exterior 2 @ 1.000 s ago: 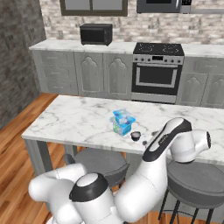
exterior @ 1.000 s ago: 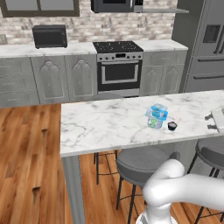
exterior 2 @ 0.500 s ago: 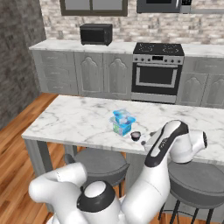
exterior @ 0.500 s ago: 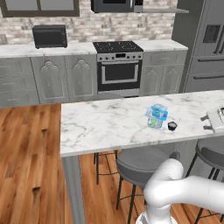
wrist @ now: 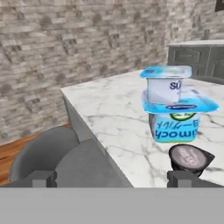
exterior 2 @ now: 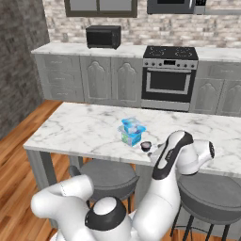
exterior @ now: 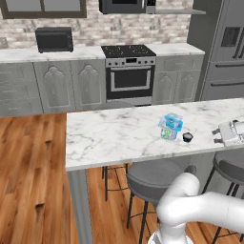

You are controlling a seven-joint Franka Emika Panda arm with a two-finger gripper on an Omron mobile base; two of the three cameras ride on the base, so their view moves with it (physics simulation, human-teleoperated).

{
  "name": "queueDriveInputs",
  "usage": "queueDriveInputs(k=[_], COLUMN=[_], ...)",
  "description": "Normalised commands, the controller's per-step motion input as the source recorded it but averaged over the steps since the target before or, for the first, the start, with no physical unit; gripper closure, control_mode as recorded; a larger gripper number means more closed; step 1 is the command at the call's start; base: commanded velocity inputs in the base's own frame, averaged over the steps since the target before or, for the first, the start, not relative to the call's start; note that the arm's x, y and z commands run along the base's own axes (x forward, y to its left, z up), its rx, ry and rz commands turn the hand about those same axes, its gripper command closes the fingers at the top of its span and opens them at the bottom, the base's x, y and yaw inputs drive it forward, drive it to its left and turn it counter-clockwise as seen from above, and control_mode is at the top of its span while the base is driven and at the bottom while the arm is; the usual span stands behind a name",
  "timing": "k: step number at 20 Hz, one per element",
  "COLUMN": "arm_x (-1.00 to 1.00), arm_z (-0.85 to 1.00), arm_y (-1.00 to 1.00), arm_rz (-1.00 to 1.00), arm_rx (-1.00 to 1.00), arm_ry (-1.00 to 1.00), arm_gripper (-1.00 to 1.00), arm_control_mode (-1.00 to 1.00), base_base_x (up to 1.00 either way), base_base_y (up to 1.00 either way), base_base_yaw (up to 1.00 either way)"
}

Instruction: Stack the yogurt containers by placing the smaller containers on top of the larger containers.

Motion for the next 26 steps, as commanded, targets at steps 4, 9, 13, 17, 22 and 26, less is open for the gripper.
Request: queueDriveInputs(k=[4,9,13,17,22,26], arm_x=[0.19,0.16,0.19,0.23,0.2,0.16], arm_z=[-0.17,-0.11,-0.13,-0.19,-0.23,-0.21], arm_y=[0.07,0.0,0.0,0.01,0.01,0.0], arm_rz=[-0.03,0.0,0.0,0.0,0.0,0.0], arm_rx=[0.0,0.0,0.0,0.0,0.0,0.0], arm_ry=[0.0,0.0,0.0,0.0,0.0,0.0], arm_gripper=[-1.0,-1.0,-1.0,-1.0,-1.0,-1.0], arm_control_mode=[-1.0,-1.0,-1.0,-1.0,-1.0,-1.0], base_base_x=[0.0,0.0,0.0,0.0,0.0,0.0], base_base_y=[0.0,0.0,0.0,0.0,0.0,0.0], base_base_yaw=[0.0,0.0,0.0,0.0,0.0,0.0])
